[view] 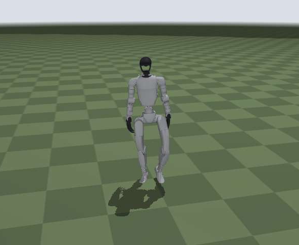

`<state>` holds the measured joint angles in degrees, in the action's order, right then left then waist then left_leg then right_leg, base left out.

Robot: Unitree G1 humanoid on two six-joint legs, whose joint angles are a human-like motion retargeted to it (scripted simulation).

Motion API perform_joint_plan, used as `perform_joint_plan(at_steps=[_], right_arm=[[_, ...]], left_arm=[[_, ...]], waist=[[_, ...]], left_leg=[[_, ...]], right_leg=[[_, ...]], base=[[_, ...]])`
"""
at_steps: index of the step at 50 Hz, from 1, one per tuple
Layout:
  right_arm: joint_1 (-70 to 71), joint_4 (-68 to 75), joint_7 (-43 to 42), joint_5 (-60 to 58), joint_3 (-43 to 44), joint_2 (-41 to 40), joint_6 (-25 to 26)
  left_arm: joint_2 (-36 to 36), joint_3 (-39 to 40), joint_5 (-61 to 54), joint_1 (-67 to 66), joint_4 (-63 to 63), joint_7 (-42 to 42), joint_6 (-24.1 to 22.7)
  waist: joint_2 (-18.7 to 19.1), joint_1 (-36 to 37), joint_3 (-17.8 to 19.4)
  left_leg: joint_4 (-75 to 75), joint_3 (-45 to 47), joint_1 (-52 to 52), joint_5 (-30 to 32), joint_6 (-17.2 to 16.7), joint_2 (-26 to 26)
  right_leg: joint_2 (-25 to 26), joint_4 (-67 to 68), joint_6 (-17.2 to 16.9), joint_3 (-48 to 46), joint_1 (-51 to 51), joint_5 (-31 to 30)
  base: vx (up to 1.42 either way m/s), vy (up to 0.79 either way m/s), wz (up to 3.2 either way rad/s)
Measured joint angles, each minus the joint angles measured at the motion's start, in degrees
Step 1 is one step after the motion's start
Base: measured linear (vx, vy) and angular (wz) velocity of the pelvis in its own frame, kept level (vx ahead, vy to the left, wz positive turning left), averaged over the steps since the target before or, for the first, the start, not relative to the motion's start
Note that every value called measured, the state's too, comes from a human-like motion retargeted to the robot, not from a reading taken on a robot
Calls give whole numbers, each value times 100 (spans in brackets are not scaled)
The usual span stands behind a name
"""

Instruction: In place motions

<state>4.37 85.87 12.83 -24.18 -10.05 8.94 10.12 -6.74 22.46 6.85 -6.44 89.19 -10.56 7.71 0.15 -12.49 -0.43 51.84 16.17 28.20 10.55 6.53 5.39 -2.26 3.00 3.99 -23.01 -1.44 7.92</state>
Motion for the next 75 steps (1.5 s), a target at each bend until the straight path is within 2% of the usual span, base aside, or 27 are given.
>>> perform_joint_plan(at_steps=[2, 5, 8, 13, 15, 21, 22, 25, 27, 30, 34, 37, 42, 47, 52, 55, 58, 61, 62, 63, 65, 67, 68, 69, 70, 73, 75], right_arm=[[58, -30, 0, -86, -46, -1, 4], [101, -105, -105, -212, -69, -51, 16], [126, -240, -25, -146, -175, -72, -60], [11, -410, 99, -124, -124, -98, -144], [-32, -385, 57, -107, -116, -99, -139], [-164, -120, 24, -210, -34, -52, -22], [-208, -91, 9, -250, 8, -48, -2], [-366, -51, -31, -405, 263, -13, 1], [-519, -45, -69, -501, 483, 20, -21], [-607, -9, -217, -353, 772, 46, 3], [-764, 40, -181, 101, 1153, 142, -134], [-800, 101, -83, 142, 1172, 195, 80], [-680, 167, -91, -222, 955, 176, 107], [-837, 113, 31, -479, 898, 120, 36], [-921, 179, 97, -364, 927, 103, 91], [-950, 192, 142, -298, 933, 128, 119], [-922, 154, 145, -159, 1009, 142, 147], [-895, 111, 116, 66, 1006, 138, 136], [-879, 120, 104, 145, 987, 136, 134], [-849, 160, 90, 217, 974, 128, 145], [-655, 235, 37, 135, 925, 106, 347], [-411, 247, 7, -213, 627, 91, 438], [-245, 264, 27, -426, 389, 97, 411], [-87, 228, 64, -563, 202, 112, 345], [68, 165, 109, -662, 40, 131, 260], [314, -322, 42, -716, -81, 143, 174], [430, -620, 86, -614, -89, 147, -86]], left_arm=[[-4, 43, 52, -71, 183, -80, 36], [14, 95, 104, -211, 420, -114, 79], [16, 155, 142, -382, 507, -171, 98], [64, 366, 158, -679, 388, -358, 161], [80, 432, 54, -759, 295, -472, 146], [15, 414, -59, -752, 249, -352, 119], [-8, 389, -60, -730, 272, -291, 118], [-65, 296, -66, -592, 375, -79, 104], [-67, 228, -95, -430, 494, 113, 85], [-90, 148, -167, 148, 681, 452, 98], [-209, -434, -158, 877, 370, 474, 35], [-296, -756, -128, 1364, 56, 219, 73], [-495, -879, -338, 1706, -448, 0, -34], [-584, -889, -200, 1724, -315, 105, -22], [-499, -805, -86, 1606, 43, 113, 42], [-339, -640, -11, 1332, 140, 143, 25], [-172, -437, 37, 936, 129, 165, -9], [-42, -106, -45, 515, 177, 246, -33], [-24, 0, -82, 366, 208, 239, -31], [-25, 76, -109, 215, 249, 197, -15], [4, 256, -162, 21, 337, 139, 44], [55, 401, -326, -178, 360, 148, -13], [38, 438, -433, -284, 364, 60, -48], [3, 405, -483, -324, 373, -76, -30], [-41, 335, -504, -331, 384, -237, 13], [-101, 220, -267, -105, 362, -423, 228], [-161, 221, -81, -9, 286, -425, 251]], waist=[[-40, 113, 97], [-125, 259, 169], [-181, 277, 238], [-87, 200, 84], [-49, 128, 22], [-2, 63, -155], [36, 92, -199], [232, 151, -336], [379, -44, -489], [442, -490, -566], [497, -508, -267], [615, -299, -141], [722, -327, 197], [818, -506, 68], [660, -355, 94], [569, -278, 24], [414, -346, -11], [257, -311, -145], [199, -422, -218], [122, -912, -292], [174, -1577, -480], [152, -1146, -473], [59, -336, -431], [23, -172, -368], [15, -331, -295], [-3, -555, 122], [-77, -588, 380]], left_leg=[[886, 94, 502, -212, 177, 241], [1737, -8, 1141, -423, 105, 156], [1944, -19, 1339, -465, -54, 71], [1566, 17, 1078, -599, 13, 279], [1135, 25, 724, -604, 28, 308], [-1842, -111, -1265, -212, -284, -340], [-2456, -111, -1623, -320, -317, -425], [-3946, 24, -2529, -1769, -331, -526], [-4633, 20, -2711, -1696, -165, -587], [-5078, -195, -2654, -1354, -269, -593], [-5110, -241, -2606, -1258, -134, -540], [-5061, -62, -2459, -1242, -151, -322], [-5103, 341, -2454, -1161, -182, -22], [-5128, 374, -2274, -1111, -176, 81], [-5151, 486, -2482, -1155, -172, -12], [-5175, 529, -2583, -1183, -170, -138], [-5152, 425, -2684, -1224, -152, -377], [-5058, 432, -2773, -1344, -188, -564], [-4990, 281, -2767, -1386, -198, -654], [-4874, -282, -2696, -1387, -175, -842], [-4477, -1190, -2255, -1384, -129, -1083], [-3967, -935, -1953, -1188, -203, -972], [-3668, -85, -1941, -1025, -286, -689], [-3173, 158, -1710, -667, -323, -508], [-2580, 96, -1368, -212, -337, -376], [-1120, -223, -317, 1060, -47, -319], [49, -36, 383, 925, 293, -11]], right_leg=[[30, 7, 84, -31, -68, 6], [18, 57, 202, 31, -73, 22], [-13, 96, 224, 72, -113, 41], [75, 72, 176, 15, -82, 64], [112, 53, 151, -30, -83, 72], [184, 132, 41, 63, -127, 176], [239, 168, 24, 118, -119, 205], [449, 338, -46, 249, -74, 337], [528, 446, -129, 213, -17, 429], [457, 727, -242, 6, 214, 500], [377, 1595, -383, -219, 561, -35], [215, 2923, -591, -112, 1341, -689], [-138, 5529, -522, -14, 2513, -99], [62, 6528, -759, 379, 3360, -34], [151, 5470, -620, 461, 2674, -163], [354, 4013, -519, 509, 1900, -299], [326, 2160, -524, 308, 876, -409], [299, 753, -457, -29, 109, 327], [296, 382, -343, -303, -29, 357], [342, -2, -164, -858, -110, 132], [353, -429, -92, -1733, -67, -88], [254, -321, -64, -1325, 93, -99], [224, -163, -93, -361, 131, -31], [133, -108, -136, -173, 145, -16], [12, -104, -186, -375, 146, -27], [34, -246, -86, -704, 16, -77], [54, -292, -1, -908, -121, -94]], base=[[-2, -1, 19], [-1, 0, -12], [0, 0, -12], [7, -1, 9], [8, -1, 15], [12, 3, -15], [18, 3, -60], [20, 4, -42], [22, 11, 44], [-8, 8, 82], [-7, 12, 31], [-10, 15, -64], [-16, 8, -66], [0, 0, 0], [4, -1, -21], [10, -2, -3], [10, -5, 45], [11, -9, 40], [14, -10, 198], [10, -7, 340], [-5, -3, 314], [-19, -4, -177], [-20, -3, -390], [-23, -5, -245], [-33, -8, 77], [-35, -7, 127], [-20, -4, 65]])
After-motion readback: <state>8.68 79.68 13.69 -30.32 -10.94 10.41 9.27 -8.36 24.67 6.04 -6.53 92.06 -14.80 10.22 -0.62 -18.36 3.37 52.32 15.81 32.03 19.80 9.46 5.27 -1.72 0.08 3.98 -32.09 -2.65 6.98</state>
